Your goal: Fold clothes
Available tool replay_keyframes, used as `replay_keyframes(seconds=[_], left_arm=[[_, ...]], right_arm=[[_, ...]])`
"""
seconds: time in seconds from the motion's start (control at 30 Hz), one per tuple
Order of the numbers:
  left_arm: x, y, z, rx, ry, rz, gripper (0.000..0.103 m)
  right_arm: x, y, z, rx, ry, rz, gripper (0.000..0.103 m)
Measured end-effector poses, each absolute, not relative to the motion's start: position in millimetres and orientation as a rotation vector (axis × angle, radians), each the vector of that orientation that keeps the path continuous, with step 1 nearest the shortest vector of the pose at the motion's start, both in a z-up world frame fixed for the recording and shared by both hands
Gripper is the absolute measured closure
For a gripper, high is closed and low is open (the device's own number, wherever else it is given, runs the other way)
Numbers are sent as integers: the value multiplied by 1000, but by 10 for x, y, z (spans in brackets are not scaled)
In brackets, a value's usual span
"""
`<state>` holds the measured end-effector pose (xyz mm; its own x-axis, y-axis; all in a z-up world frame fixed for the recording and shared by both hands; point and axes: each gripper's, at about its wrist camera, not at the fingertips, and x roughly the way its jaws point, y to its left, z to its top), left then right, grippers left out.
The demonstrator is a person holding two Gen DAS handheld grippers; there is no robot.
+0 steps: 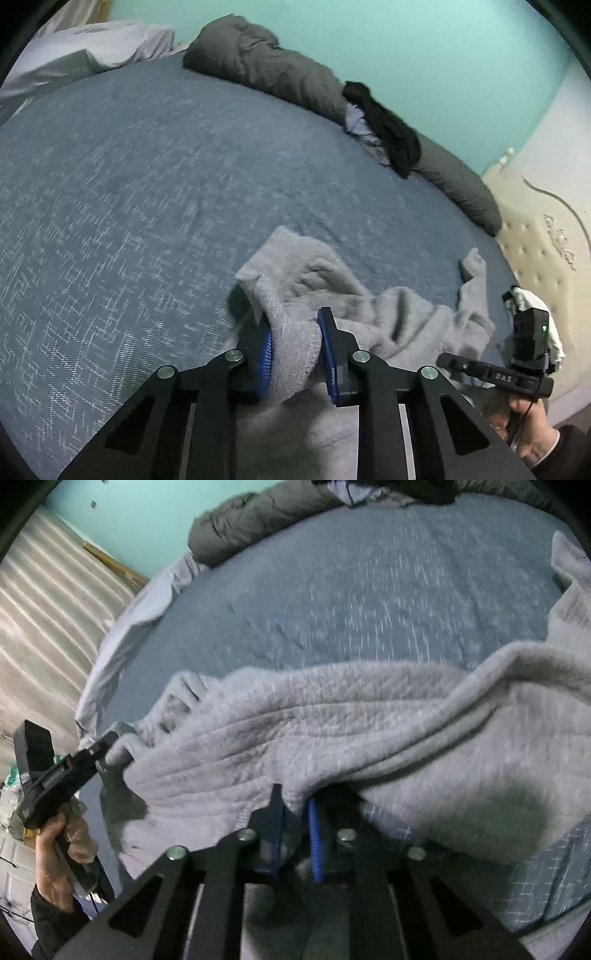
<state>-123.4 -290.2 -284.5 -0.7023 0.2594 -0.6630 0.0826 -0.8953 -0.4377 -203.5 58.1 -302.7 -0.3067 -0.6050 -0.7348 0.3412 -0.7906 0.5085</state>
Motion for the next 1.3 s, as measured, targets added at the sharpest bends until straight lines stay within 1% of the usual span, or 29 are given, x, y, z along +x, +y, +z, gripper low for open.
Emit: replay_keyframes(seconds=[0.1, 0.2, 0.33, 0.37, 0.43, 0.5, 0.77, 0.87, 0.93, 1.07, 1.2, 1.27, 1.3], left_arm=[[-1210, -2868, -2758, -1120, -714, 2682, 79], [-1234, -2821, -2755, -1127, -742, 2614, 78], [-1304, -2771, -2806, -1167, -746, 2583, 75], [-1323, -2777, -2818, -1176, -749, 2588, 73], [-1365, -2837, -2859, -1188, -789, 2611, 62], [-1418, -2916, -2916, -1202, -837, 2633, 55], [-1614, -3146, -3031, -1224, -966, 2676, 55], [-1718, -3080, -3044, -1256, -910, 2673, 55], [-1781, -3011, -3098, -1286, -868, 2658, 56], [-1899, -2888, -3202, -1336, -793, 2629, 56], [-1966, -2955, -3151, -1331, -764, 2678, 56], [-2020, -2998, -3127, -1316, -794, 2683, 56], [-2051, -2987, -3134, -1321, -787, 2684, 56]], right_arm=[[-1896, 814, -2857, 1261, -358, -2179, 96], [-1753, 1159, -2789, 1222, -409, -2241, 96], [-1597, 1466, -2905, 1231, -413, -2289, 96], [-1575, 1514, -2954, 1240, -408, -2298, 96], [-1541, 1548, -3075, 1255, -398, -2318, 96], [-1510, 1554, -3178, 1254, -410, -2318, 96], [-1483, 1511, -3237, 1182, -395, -2323, 96], [-1495, 1502, -3238, 1180, -406, -2313, 95], [-1493, 1480, -3232, 1179, -391, -2316, 92], [-1502, 1450, -3184, 1164, -378, -2329, 91], [-1509, 1484, -3078, 1143, -362, -2352, 86], [-1509, 1504, -3027, 1145, -339, -2389, 76], [-1508, 1515, -3003, 1146, -326, -2408, 67]])
